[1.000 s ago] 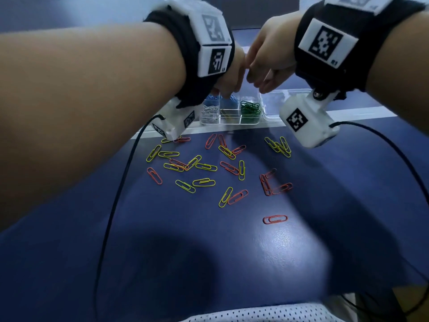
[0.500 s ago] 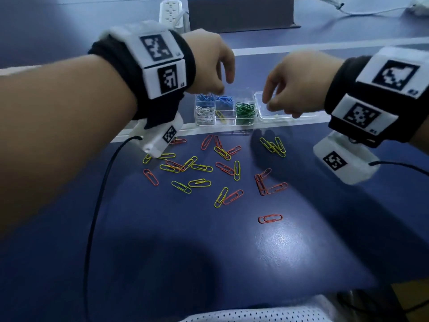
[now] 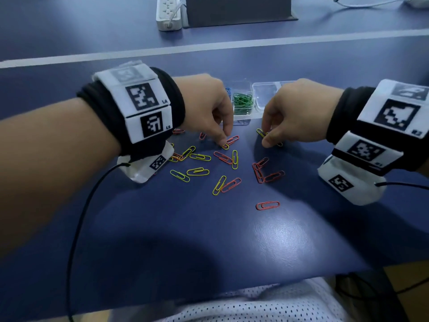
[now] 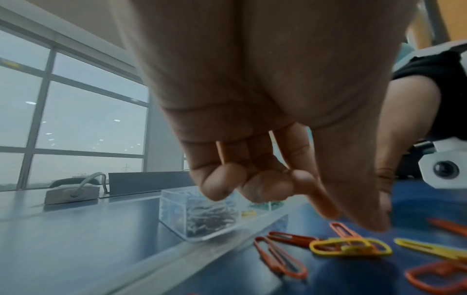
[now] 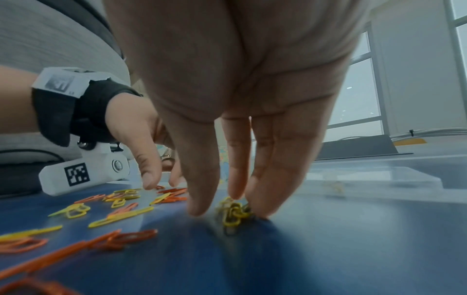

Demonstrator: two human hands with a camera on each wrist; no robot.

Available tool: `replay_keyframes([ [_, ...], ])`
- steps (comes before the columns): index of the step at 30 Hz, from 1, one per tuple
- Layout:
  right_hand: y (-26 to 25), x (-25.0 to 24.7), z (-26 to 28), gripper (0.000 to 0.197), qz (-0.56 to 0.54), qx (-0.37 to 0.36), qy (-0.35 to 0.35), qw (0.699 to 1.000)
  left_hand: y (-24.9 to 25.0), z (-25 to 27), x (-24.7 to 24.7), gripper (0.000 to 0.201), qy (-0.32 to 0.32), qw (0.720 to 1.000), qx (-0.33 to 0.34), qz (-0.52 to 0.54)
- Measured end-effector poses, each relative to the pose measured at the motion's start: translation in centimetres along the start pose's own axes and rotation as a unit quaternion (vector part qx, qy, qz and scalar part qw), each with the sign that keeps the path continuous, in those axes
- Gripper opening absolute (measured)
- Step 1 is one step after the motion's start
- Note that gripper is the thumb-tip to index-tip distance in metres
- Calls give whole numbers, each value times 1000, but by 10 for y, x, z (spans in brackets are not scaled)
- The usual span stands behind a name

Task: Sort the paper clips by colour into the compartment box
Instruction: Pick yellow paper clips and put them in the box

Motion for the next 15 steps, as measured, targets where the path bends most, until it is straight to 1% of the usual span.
replay_keyframes([
  [3,-6,3,2,13,12,-15,7,1000,4,-1,6,20,-20,999,2,-32],
  [7,-10,1,2,14,-3,-18,28,999,7,1,7,14,-24,999,-1,-42],
  [10,-7,-5,3,14,-67,-6,31,997,7,5,5,9,-7,1000,-1,-31],
  [12,-3,-7,3,21,-101,0,30,994,7,8,2,7,19,1000,-3,-19],
  [14,1,-7,4,25,-105,12,25,994,7,11,0,3,30,1000,-6,0],
  [15,3,-6,4,25,-99,18,23,995,7,11,-1,5,28,1000,-5,13],
])
Point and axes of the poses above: each hand's wrist, its own z-axis away from the middle knuckle, its own x-axis out of the palm, y = z × x, the point moved 4 cm from there along -z, towards the middle knuckle
